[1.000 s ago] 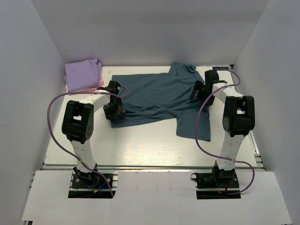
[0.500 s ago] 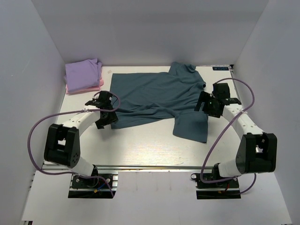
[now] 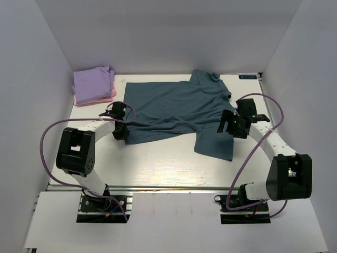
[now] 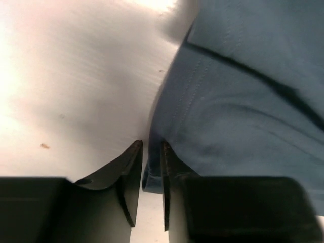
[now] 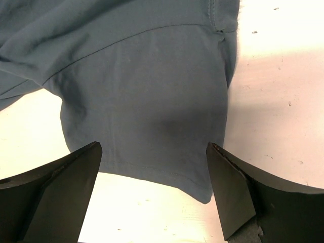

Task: Fold and stack the t-shirts
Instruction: Flatten out the tshirt

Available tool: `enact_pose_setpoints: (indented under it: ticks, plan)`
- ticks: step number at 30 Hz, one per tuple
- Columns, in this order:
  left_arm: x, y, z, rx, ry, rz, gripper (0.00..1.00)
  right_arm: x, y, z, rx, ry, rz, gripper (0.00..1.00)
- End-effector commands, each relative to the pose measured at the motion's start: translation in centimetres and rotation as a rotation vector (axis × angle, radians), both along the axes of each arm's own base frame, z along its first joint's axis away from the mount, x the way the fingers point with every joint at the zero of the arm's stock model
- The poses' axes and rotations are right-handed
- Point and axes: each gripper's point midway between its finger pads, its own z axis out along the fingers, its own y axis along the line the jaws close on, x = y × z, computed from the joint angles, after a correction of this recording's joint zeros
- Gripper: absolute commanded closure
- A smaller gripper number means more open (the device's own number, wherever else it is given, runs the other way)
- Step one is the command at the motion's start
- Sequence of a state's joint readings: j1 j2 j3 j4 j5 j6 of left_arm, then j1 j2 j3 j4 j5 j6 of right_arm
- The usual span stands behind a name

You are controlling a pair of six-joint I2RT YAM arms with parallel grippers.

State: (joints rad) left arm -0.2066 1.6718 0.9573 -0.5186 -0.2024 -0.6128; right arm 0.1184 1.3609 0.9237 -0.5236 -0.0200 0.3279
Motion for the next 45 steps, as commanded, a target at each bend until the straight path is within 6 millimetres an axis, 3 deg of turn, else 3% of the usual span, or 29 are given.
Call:
enact_pose_setpoints:
  ticks: [1, 5, 10, 18, 22, 25, 34, 35, 41, 45]
  plan:
    - [0.8, -0.6, 0.0, -0.038, -0.036, -0.016, 0.71, 0.0, -0.2, 0.5, -0.013, -0.018, 0.016, 0.11]
    - [1.0, -1.0, 0.0, -0.056, -0.042, -0.023, 1.00, -0.7, 0.0, 0.2, -0.007, 0.001, 0.025, 0.11]
    - [1.2, -1.6, 2.3, -0.090, -0.069, -0.037, 1.00, -2.0, 0.1, -0.5, -0.012, 0.034, 0.021, 0.11]
    - [0.1, -1.7, 10.3, -0.133, -0.260, -0.070, 1.00, -5.3, -0.1, -1.8, 0.011, 0.112, -0.061, 0.11]
    - [-0.1, -2.1, 14.4, -0.161, -0.391, -0.098, 1.00, -7.1, -1.4, -3.2, -0.033, 0.183, -0.123, 0.11]
    - [-0.2, -2.5, 15.9, -0.188, -0.439, -0.114, 1.00, -7.7, -1.7, -3.7, -0.048, 0.204, -0.159, 0.11]
    - [-0.2, -3.5, 17.4, -0.236, -0.489, -0.158, 1.00, -9.6, -0.9, -5.7, 0.000, 0.272, -0.182, 0.14]
    - [-0.2, -3.7, 17.1, -0.243, -0.478, -0.164, 1.00, -9.8, 0.0, -5.8, 0.045, 0.282, -0.156, 0.14]
    - [0.0, -4.1, 16.7, -0.260, -0.465, -0.177, 1.00, -10.0, 0.4, -7.2, 0.054, 0.301, -0.123, 0.15]
    - [1.4, -4.2, 19.0, -0.270, -0.547, -0.190, 1.00, -10.3, 0.7, -8.3, 0.071, 0.322, -0.120, 0.20]
